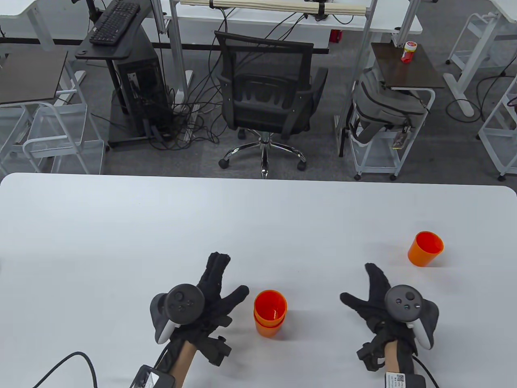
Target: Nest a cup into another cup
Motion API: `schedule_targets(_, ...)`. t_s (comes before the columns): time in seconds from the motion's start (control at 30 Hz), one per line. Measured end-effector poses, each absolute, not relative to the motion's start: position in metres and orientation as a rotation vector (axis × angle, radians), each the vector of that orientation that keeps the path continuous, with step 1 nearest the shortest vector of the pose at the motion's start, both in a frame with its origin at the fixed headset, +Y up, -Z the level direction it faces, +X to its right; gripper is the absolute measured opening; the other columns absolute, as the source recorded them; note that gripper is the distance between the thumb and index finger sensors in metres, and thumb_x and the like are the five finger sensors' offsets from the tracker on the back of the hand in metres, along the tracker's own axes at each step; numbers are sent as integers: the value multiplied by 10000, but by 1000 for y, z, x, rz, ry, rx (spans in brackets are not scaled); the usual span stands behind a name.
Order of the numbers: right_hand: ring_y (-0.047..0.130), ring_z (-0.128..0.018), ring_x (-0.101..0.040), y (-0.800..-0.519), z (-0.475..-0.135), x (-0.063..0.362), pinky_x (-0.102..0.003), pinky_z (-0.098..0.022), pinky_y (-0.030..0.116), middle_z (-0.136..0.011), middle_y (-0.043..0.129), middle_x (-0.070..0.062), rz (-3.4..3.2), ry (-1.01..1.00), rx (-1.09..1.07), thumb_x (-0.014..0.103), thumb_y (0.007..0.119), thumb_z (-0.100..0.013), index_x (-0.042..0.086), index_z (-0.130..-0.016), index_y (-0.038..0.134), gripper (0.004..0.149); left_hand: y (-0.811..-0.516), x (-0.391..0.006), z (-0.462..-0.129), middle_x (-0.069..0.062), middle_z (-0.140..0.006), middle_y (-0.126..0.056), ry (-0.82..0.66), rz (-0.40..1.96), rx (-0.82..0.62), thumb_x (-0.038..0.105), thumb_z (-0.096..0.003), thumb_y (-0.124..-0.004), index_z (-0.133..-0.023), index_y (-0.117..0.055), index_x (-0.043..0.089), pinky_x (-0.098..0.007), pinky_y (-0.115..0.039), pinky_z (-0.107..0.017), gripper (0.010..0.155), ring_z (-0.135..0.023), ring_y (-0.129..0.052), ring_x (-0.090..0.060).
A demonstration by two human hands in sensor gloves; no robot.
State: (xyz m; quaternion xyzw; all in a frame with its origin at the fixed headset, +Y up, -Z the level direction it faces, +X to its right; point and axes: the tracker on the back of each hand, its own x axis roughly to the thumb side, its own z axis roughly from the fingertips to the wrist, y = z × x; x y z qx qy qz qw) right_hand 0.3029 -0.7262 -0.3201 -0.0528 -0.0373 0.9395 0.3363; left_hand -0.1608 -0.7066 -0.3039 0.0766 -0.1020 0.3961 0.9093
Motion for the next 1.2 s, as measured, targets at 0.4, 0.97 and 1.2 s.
schedule_targets(0.4, 542, -1022, -552, -735, -368, 417, -749, -663, 498, -1155, 390, -323, 2323, -151, -671, 580, 828, -457, 14, -1150, 259, 1061, -721, -193, -309, -298, -1212, -454, -76, 847, 151, 657, -524, -711, -1165, -431, 71, -675, -626, -726, 912, -1072, -616, -502)
schedule_targets(0.97, 671, -968, -497, -745, -436, 433, -721, -646, 580, -1128, 508, -271, 2321, -194, -770, 537, 891, -426, 33, -1141, 345, 1031, -727, -206, -312, -298, -1210, -458, -9, 821, 142, 655, -523, -712, -1164, -425, 68, -674, -630, -723, 915, -1068, -623, -503)
schedule_targets(1.2, 767, -910, -436, -743, -433, 428, -692, -633, 626, -1076, 610, -238, 2329, -268, -761, 530, 923, -401, 28, -1117, 424, 1007, -728, -206, -312, -301, -1207, -461, -1, 807, 136, 653, -524, -712, -1163, -425, 65, -673, -631, -722, 914, -1067, -626, -500)
